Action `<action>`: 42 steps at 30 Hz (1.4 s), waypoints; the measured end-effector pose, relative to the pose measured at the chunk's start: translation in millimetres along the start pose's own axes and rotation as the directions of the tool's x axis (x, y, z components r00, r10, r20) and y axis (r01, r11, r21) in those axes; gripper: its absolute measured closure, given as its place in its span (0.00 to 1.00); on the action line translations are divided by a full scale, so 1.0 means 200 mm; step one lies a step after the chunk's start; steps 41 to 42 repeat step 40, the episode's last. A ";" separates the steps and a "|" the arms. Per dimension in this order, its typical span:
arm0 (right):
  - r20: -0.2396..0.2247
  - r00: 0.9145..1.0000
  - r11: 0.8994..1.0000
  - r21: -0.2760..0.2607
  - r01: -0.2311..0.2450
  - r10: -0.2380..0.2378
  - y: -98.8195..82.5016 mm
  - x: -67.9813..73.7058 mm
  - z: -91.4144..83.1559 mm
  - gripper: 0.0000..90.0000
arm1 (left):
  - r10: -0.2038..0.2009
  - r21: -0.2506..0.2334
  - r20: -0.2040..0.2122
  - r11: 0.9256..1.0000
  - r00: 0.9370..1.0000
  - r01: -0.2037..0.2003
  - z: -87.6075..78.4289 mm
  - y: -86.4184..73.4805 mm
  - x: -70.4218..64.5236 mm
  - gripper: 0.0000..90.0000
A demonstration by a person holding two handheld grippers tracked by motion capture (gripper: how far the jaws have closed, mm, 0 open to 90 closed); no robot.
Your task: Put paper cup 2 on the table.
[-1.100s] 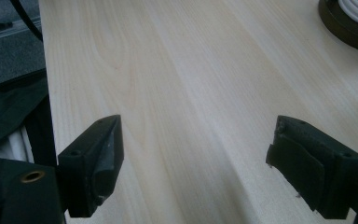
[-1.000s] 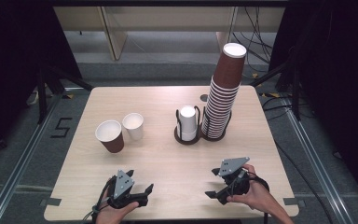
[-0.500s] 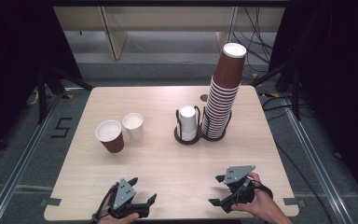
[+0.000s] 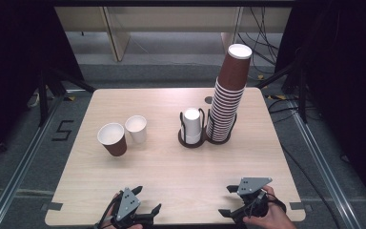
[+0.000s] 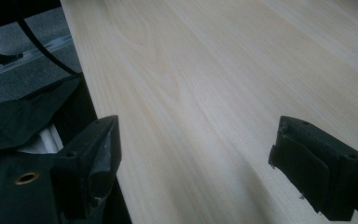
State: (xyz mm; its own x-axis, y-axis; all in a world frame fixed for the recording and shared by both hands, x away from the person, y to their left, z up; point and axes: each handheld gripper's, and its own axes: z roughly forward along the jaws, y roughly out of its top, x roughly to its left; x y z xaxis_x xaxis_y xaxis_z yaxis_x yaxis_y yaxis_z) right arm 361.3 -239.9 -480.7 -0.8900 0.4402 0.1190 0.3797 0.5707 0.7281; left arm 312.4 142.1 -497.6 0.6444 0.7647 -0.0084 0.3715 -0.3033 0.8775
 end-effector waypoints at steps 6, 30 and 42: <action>0.008 1.000 1.000 -0.008 -0.018 0.018 -0.04 0.02 -0.01 0.18 | 0.034 -0.005 0.010 0.999 0.999 -0.034 0.01 0.01 -0.04 0.16; 0.017 0.999 1.000 0.005 -0.030 0.030 -0.06 0.02 0.00 0.18 | 0.060 0.018 0.039 0.998 0.997 -0.061 0.02 0.00 -0.06 0.16; 0.063 0.996 0.998 -0.001 -0.056 0.056 -0.06 -0.01 -0.01 0.18 | 0.066 0.034 0.044 0.997 0.997 -0.067 0.03 0.00 -0.05 0.16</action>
